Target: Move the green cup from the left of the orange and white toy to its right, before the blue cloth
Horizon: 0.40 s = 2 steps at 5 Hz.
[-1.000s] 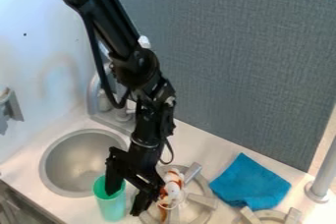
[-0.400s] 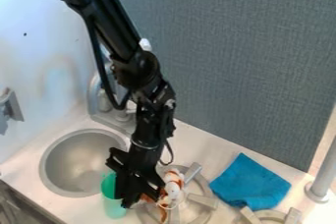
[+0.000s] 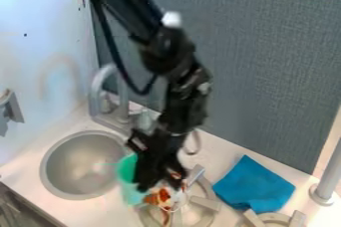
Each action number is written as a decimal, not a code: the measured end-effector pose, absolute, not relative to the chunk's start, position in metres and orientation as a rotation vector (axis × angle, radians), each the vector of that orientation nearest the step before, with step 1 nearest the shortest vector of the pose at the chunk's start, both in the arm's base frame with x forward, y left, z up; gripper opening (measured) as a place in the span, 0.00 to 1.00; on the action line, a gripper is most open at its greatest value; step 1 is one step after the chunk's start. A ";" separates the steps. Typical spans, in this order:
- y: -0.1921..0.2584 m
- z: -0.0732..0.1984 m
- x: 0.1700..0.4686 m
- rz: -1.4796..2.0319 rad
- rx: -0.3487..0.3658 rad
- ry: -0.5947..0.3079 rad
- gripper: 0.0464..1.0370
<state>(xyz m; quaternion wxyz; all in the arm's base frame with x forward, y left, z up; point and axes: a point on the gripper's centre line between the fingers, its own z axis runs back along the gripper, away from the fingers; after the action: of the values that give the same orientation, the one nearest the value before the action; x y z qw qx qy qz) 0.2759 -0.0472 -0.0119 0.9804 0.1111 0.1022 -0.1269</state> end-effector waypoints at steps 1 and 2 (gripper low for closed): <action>-0.079 0.016 0.279 -0.342 0.207 0.078 0.04; -0.115 0.018 0.270 -0.457 0.170 0.017 0.04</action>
<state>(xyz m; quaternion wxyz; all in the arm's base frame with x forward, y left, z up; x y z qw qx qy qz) 0.2701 -0.1145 0.0178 0.9704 0.0840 0.0083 -0.2261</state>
